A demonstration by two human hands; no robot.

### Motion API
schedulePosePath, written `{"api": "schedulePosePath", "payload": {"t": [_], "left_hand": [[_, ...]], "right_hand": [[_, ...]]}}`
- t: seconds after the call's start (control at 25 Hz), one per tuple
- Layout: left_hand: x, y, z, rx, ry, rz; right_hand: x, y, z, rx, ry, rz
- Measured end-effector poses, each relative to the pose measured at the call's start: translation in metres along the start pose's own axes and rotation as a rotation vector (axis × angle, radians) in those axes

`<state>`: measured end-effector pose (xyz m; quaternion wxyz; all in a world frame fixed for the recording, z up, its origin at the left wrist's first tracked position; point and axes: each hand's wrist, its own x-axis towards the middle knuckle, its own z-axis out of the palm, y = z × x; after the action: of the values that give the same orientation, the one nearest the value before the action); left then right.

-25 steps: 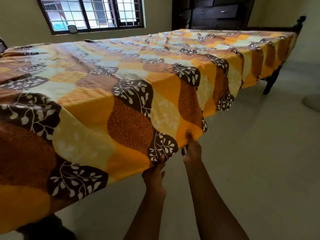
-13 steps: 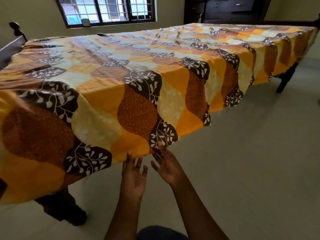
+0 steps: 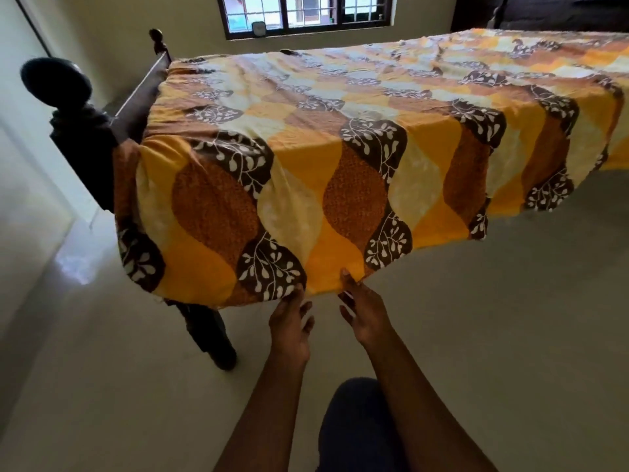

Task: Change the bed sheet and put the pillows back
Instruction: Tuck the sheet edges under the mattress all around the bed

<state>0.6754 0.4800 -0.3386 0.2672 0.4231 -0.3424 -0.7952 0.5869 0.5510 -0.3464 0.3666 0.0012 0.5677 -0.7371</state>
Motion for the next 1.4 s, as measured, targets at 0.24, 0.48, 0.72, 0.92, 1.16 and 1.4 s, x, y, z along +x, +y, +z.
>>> {"api": "schedulePosePath", "payload": {"t": [0.24,0.48,0.72,0.92,1.16,1.4], "left_hand": [[-0.056,0.014,-0.03,0.277,0.022,0.125],[-0.088,0.084,-0.051,0.586,0.178,0.723],[-0.08,0.173,-0.08,0.63,0.441,0.972],[-0.056,0.196,-0.092,0.611,0.497,0.909],[-0.035,0.187,-0.107,0.683,0.396,0.823],[-0.022,0.187,-0.13,0.728,0.263,0.731]], "right_hand": [[-0.048,0.008,-0.002,-0.776,-0.142,-0.393],[-0.08,-0.058,0.062,-1.049,-0.592,-0.903],[-0.09,-0.154,0.166,-1.37,-0.97,-1.4],[-0.087,-0.179,0.252,-1.703,-1.183,-1.676],[-0.075,-0.161,0.302,-2.224,-1.381,-1.644],[-0.07,-0.148,0.313,-2.358,-1.453,-1.763]]}}
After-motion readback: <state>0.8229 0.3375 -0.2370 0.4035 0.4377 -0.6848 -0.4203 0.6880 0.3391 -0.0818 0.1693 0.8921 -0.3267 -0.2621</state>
